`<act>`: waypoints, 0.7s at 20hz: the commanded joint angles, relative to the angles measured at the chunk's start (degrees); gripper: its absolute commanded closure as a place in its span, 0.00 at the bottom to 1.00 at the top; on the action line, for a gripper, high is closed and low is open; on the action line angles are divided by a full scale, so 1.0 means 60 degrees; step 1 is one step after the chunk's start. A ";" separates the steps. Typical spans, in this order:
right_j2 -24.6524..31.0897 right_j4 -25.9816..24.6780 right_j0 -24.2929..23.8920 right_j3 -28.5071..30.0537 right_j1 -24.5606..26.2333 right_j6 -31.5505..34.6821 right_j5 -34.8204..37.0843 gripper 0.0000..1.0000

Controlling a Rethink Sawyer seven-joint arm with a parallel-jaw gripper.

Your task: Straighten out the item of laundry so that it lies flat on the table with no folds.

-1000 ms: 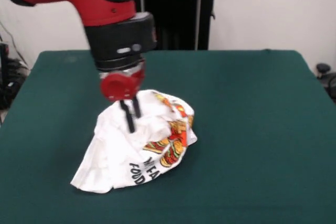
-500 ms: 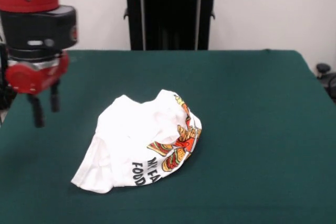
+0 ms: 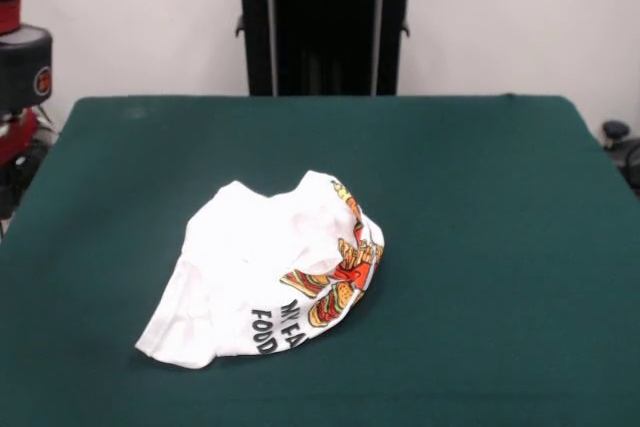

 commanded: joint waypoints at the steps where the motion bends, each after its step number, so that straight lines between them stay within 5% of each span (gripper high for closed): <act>1: 0.0673 -0.0218 -0.0180 -0.0229 0.0318 -0.2971 0.1601 0.00; 6: 0.1327 0.0414 -0.0352 0.0733 -0.0512 -0.2841 0.1818 0.00; 14: 0.1173 0.0457 0.0102 0.0430 -0.0966 -0.2218 0.2336 0.00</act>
